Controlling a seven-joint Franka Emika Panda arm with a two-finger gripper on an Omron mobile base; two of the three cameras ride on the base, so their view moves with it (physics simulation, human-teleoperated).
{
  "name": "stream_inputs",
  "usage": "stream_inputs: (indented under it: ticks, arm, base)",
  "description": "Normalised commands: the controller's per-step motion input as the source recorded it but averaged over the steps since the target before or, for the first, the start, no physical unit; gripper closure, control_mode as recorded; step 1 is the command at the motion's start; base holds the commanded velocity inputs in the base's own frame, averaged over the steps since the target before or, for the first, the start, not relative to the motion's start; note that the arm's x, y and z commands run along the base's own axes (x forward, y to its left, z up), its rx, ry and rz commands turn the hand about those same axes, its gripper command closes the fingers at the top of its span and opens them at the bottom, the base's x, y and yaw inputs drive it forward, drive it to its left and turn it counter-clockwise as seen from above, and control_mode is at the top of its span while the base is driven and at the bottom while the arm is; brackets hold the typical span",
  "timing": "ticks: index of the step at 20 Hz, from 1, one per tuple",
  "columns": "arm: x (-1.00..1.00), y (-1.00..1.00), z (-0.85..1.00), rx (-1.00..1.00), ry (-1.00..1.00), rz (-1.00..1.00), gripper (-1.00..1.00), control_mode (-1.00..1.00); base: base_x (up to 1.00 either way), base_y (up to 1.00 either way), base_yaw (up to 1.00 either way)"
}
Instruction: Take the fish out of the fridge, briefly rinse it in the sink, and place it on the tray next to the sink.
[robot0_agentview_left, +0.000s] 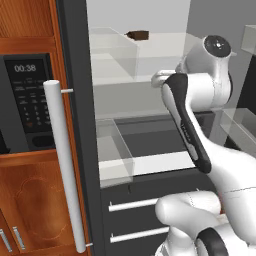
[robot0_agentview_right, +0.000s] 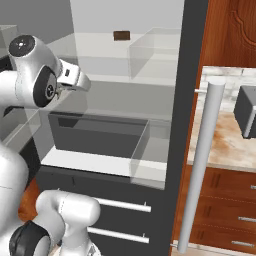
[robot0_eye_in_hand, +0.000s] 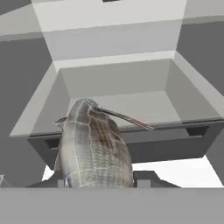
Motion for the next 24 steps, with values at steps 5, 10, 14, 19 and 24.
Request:
stream_inputs:
  ticks: [5,10,14,19,24]
  arm:
    - [-0.32,0.0,0.0,-0.11,-0.26,0.0,1.0,-1.0]
    - [0.0,0.0,0.0,0.0,0.0,0.0,1.0,-1.0]
    - [-0.12,0.03,-0.04,0.0,0.0,0.0,1.0,1.0]
    - [0.0,0.0,0.0,0.0,0.0,0.0,1.0,1.0]
    - [0.0,0.0,0.0,0.0,0.0,0.0,1.0,1.0]
  base:
    - [0.0,0.0,0.0]
    - [0.0,0.0,0.0]
    - [-0.18,0.02,0.03]
    - [-0.86,0.02,0.6]
    - [-0.31,0.0,0.88]
